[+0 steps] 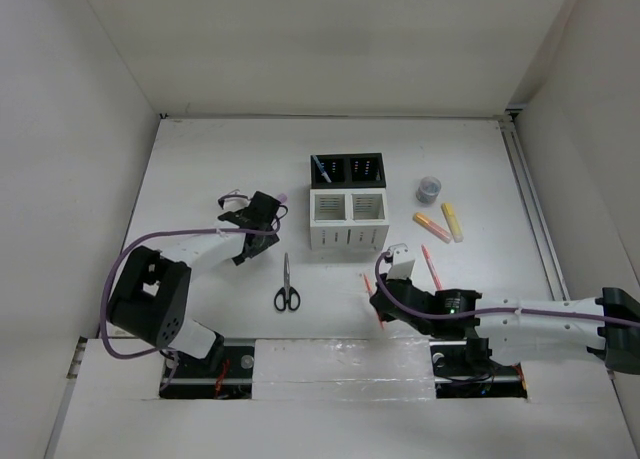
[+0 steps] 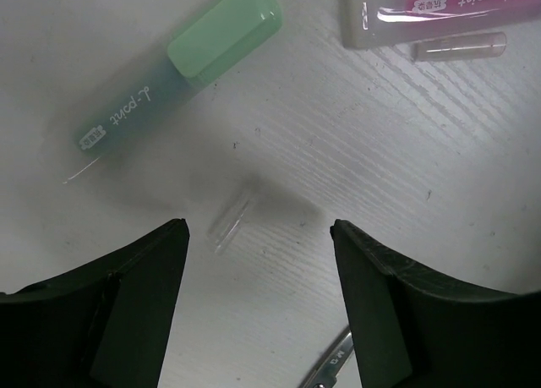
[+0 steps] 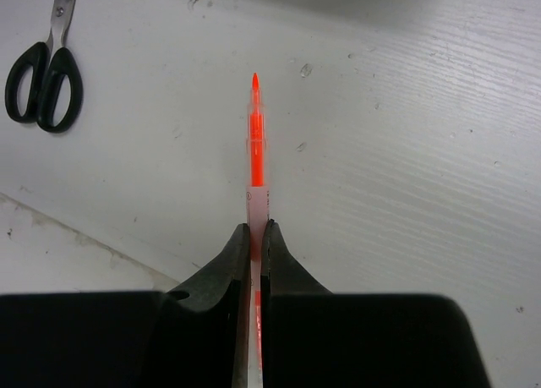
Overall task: Sort the stationery into containers
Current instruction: Close the pen cap on the pen.
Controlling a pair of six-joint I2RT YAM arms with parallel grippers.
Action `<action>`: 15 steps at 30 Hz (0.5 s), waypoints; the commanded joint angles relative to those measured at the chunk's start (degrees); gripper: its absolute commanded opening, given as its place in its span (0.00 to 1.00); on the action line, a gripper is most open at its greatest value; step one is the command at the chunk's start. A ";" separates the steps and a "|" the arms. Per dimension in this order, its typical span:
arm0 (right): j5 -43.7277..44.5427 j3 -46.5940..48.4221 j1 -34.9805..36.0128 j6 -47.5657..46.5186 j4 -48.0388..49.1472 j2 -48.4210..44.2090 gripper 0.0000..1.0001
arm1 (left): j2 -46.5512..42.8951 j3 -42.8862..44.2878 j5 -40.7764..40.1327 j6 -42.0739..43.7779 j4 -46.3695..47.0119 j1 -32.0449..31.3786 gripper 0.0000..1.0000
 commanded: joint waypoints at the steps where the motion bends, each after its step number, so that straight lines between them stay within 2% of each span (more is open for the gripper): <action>1: 0.24 -0.14 0.43 -0.61 2.56 -0.70 0.00 | 0.23 1.04 -1.13 0.00 0.31 0.09 0.65; 7: 0.24 -0.14 0.43 -0.09 2.56 -0.70 0.00 | 1.38 -0.71 -1.13 0.00 1.98 0.09 0.55; 10: 0.24 -0.14 0.43 -0.09 2.56 -0.70 0.00 | 1.99 -1.41 -0.60 0.00 3.03 0.09 0.55; 15: 0.24 0.38 0.43 -0.09 2.56 -0.18 0.00 | 2.52 -2.56 -0.08 0.00 3.56 0.09 0.43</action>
